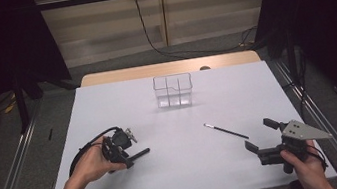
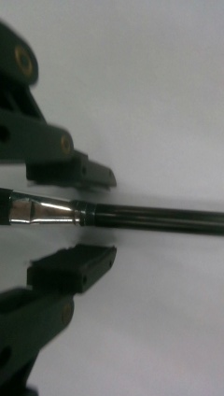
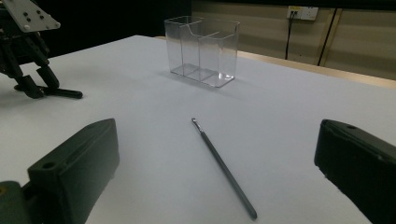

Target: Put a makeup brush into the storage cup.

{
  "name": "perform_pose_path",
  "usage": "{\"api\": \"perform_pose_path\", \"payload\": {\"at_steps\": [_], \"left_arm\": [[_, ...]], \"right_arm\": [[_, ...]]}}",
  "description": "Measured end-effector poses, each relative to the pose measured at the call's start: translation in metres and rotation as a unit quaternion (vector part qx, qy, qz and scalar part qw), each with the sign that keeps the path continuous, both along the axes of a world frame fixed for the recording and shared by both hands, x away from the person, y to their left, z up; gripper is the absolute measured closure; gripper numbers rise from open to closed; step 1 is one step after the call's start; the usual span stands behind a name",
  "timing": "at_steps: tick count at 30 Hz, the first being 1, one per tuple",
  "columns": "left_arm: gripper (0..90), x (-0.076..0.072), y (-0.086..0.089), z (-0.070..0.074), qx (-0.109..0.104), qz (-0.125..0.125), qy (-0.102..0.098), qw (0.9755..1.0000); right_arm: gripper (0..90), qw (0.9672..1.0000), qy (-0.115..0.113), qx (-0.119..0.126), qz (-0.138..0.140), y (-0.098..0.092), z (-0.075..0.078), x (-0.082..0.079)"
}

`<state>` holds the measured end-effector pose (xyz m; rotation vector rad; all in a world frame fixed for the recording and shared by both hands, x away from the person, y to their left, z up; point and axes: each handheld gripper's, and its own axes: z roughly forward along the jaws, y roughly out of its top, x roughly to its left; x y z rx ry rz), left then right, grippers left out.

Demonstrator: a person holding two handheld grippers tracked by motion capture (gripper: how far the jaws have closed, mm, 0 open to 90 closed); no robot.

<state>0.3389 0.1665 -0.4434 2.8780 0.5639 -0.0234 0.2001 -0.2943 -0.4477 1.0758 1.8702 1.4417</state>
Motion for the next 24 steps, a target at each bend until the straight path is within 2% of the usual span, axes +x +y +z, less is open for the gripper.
{"api": "perform_pose_path", "payload": {"at_steps": [2,3,4,7,8,13,16,20,24], "left_arm": [[74.4,0.0006,0.0014,-0.0004,-0.007,0.001,0.006,1.0000],[77.0,0.0022,0.0021,-0.0002,-0.004,-0.004,0.008,1.0000],[77.7,0.0024,0.0017,-0.0011,-0.008,0.005,0.013,0.9999],[78.0,0.0036,0.0007,-0.0011,-0.003,0.003,0.016,0.9999],[78.1,0.0047,-0.0013,-0.0005,0.007,-0.001,0.019,0.9998],[78.3,0.0043,-0.0039,-0.0004,0.015,-0.003,0.017,0.9997],[78.5,0.0032,-0.0057,0.0000,0.021,-0.012,0.011,0.9996],[78.6,0.0031,-0.0042,0.0010,0.018,-0.010,0.011,0.9997],[78.7,0.0039,-0.0008,0.0016,0.004,-0.002,0.015,0.9999]], "right_arm": [[0.0,1.0000,-0.001,0.000,-0.001,-0.0003,-0.0001,0.0001],[0.0,1.0000,0.000,-0.001,-0.001,-0.0003,-0.0003,0.0002],[0.0,1.0000,0.001,-0.001,0.000,-0.0002,-0.0005,0.0003],[0.0,1.0000,0.000,-0.003,0.002,0.0003,-0.0004,0.0006],[0.0,1.0000,0.000,-0.003,0.002,0.0007,-0.0004,0.0005],[0.0,1.0000,0.002,-0.004,0.002,0.0009,-0.0005,0.0003],[0.0,1.0000,0.003,-0.004,0.004,0.0007,-0.0007,0.0004],[0.0,1.0000,0.003,-0.005,0.005,0.0010,-0.0007,0.0006],[0.0,1.0000,0.004,-0.006,0.006,0.0015,-0.0008,0.0009]]}}
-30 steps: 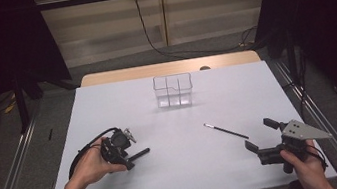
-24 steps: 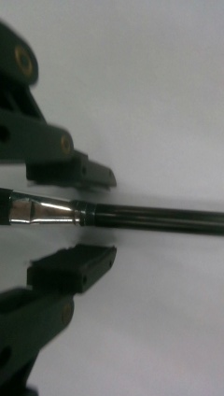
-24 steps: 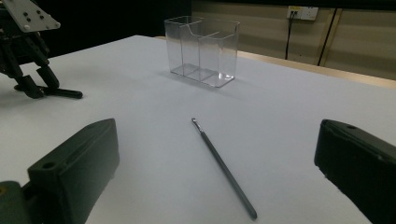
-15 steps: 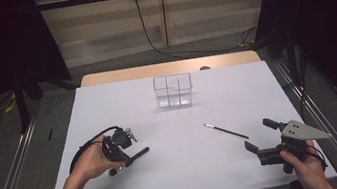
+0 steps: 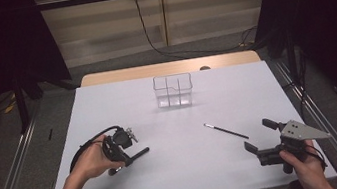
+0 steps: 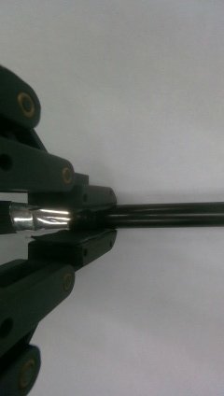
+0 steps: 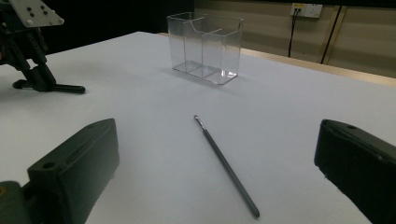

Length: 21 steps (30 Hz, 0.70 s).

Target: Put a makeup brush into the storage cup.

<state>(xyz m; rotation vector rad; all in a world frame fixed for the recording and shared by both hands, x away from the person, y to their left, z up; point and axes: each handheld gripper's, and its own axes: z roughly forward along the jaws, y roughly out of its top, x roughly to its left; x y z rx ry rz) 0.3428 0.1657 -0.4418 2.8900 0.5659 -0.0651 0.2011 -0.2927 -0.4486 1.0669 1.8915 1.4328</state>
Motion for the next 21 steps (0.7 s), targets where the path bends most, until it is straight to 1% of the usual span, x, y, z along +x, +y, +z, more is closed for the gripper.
{"api": "perform_pose_path", "payload": {"at_steps": [2,3,4,5,7,8,9,10,12,13,15,16,17,18,20,21], "left_arm": [[78.7,0.002,0.002,-0.001,-0.007,-0.002,0.004,1.0000],[78.7,0.002,0.004,-0.001,-0.015,0.003,0.008,0.9999],[78.7,0.003,0.005,0.000,-0.018,0.006,0.009,0.9998],[78.7,0.002,0.005,-0.001,-0.021,0.011,0.007,0.9997],[78.8,0.001,0.005,-0.001,-0.019,0.010,0.003,0.9998],[78.8,0.002,0.006,0.000,-0.020,0.008,0.004,0.9998],[78.8,0.002,0.007,0.000,-0.030,0.015,0.007,0.9994],[78.8,0.002,0.007,0.000,-0.030,0.015,0.007,0.9994],[78.8,0.002,0.011,0.000,-0.041,0.019,0.009,0.9989],[78.8,0.002,0.012,0.001,-0.046,0.021,0.006,0.9987],[78.8,0.002,0.012,0.002,-0.049,0.022,0.007,0.9986],[78.8,0.001,0.014,0.004,-0.057,0.023,-0.001,0.9981],[78.8,0.001,0.014,0.004,-0.057,0.023,-0.001,0.9981],[78.8,0.000,0.016,0.007,-0.071,0.028,-0.003,0.9971],[78.8,0.000,0.018,0.010,-0.084,0.031,-0.009,0.9960],[78.8,0.000,0.019,0.012,-0.094,0.037,-0.015,0.9948]], "right_arm": [[0.0,1.0000,0.000,-0.001,0.000,0.000,0.000,0.000],[0.0,1.0000,0.001,-0.001,0.001,0.000,0.000,0.000],[0.0,1.0000,0.001,0.000,0.001,0.000,0.000,0.000],[0.0,1.0000,0.001,0.001,0.001,0.000,0.000,0.000],[0.0,1.0000,0.000,0.001,0.001,0.000,0.000,0.000],[0.0,1.0000,0.000,0.001,0.001,0.000,0.000,0.000],[0.0,1.0000,0.001,0.001,0.001,0.000,0.000,0.000],[0.0,1.0000,0.001,0.001,0.001,0.000,0.000,0.000],[0.0,1.0000,0.000,0.002,0.001,0.000,0.000,0.000],[0.0,1.0000,0.000,0.002,0.000,0.000,0.000,0.000],[0.0,1.0000,0.000,0.002,0.000,0.000,0.000,0.000],[0.0,1.0000,0.000,0.002,-0.001,0.000,0.000,0.000],[0.0,1.0000,0.000,0.002,-0.001,0.000,0.000,0.000],[0.0,1.0000,0.000,0.002,-0.001,0.000,0.000,0.000],[0.0,1.0000,-0.001,0.002,-0.001,0.000,0.000,0.000],[0.0,1.0000,-0.001,0.002,-0.001,-0.001,0.000,0.000]]}}
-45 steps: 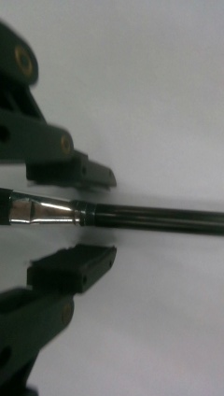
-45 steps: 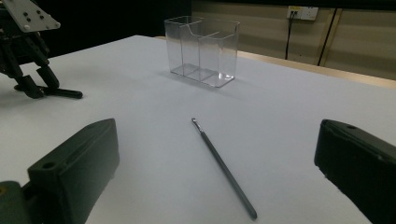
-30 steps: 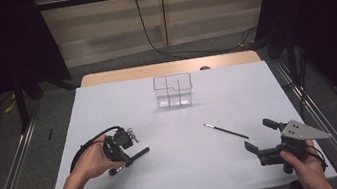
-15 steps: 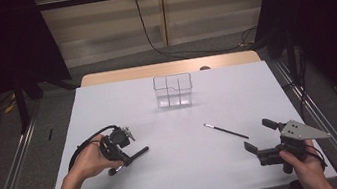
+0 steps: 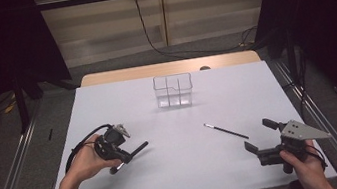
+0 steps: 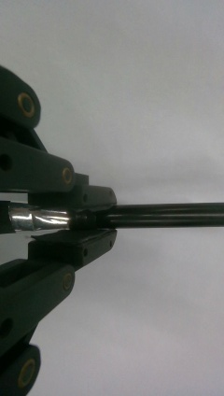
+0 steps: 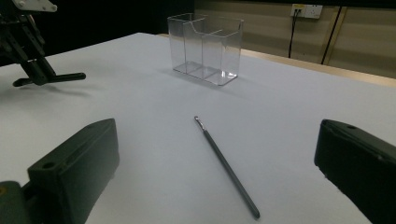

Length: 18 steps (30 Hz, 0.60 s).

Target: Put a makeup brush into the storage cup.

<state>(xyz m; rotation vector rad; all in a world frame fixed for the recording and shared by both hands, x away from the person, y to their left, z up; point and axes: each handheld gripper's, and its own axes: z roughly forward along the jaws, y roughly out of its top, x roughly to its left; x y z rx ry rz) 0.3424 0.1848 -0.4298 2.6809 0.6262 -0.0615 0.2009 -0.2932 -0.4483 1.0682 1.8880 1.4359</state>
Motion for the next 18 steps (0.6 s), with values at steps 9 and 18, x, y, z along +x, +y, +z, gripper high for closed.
{"api": "perform_pose_path", "payload": {"at_steps": [9,18], "left_arm": [[78.9,-0.007,0.011,0.010,-0.069,0.047,-0.053,0.9951],[78.9,-0.015,0.024,0.014,-0.130,0.098,-0.087,0.9828]], "right_arm": [[0.0,1.0000,-0.001,0.000,0.001,0.000,0.000,0.000],[0.0,1.0000,-0.001,0.000,0.002,0.000,0.000,0.000]]}}
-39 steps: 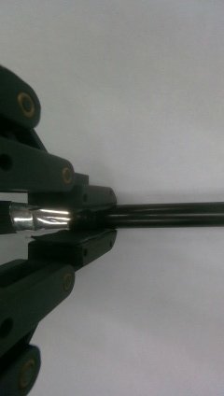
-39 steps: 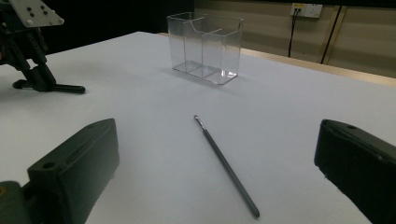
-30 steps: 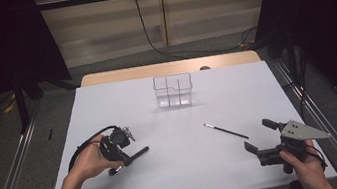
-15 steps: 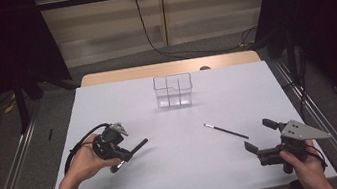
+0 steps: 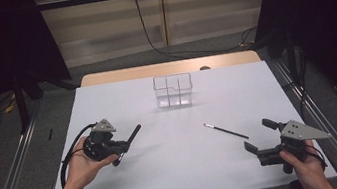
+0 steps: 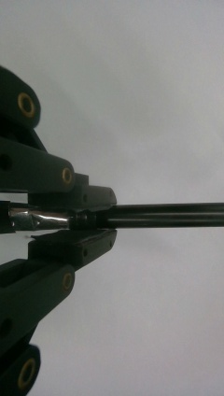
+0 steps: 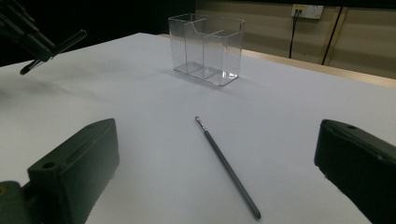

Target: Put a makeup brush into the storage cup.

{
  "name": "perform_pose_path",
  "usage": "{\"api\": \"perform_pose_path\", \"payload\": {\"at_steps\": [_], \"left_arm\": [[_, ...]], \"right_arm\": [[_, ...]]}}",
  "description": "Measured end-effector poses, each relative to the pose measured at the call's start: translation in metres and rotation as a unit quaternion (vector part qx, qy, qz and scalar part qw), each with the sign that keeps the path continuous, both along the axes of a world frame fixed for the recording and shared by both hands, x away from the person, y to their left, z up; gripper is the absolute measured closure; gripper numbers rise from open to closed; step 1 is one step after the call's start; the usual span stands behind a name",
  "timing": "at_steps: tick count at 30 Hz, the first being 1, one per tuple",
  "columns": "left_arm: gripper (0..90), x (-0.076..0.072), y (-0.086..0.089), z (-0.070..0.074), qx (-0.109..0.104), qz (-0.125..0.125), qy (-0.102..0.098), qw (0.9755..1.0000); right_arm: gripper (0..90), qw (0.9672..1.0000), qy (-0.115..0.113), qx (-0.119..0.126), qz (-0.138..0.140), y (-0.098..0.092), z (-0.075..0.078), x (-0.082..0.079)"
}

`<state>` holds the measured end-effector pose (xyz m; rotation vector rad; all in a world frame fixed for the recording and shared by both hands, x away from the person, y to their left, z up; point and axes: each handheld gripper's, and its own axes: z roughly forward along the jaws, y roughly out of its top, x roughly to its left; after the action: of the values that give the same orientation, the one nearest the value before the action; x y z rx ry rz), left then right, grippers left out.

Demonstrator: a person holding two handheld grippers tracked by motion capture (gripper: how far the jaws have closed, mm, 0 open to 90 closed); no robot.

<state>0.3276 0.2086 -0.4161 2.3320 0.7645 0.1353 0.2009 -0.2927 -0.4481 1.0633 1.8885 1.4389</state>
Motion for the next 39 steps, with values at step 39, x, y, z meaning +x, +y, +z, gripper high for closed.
{"api": "perform_pose_path", "payload": {"at_steps": [39], "left_arm": [[78.8,-0.035,-0.007,0.015,-0.169,-0.004,-0.077,0.9825]], "right_arm": [[0.0,0.9999,-0.009,-0.002,0.012,0.007,0.002,0.003]]}}
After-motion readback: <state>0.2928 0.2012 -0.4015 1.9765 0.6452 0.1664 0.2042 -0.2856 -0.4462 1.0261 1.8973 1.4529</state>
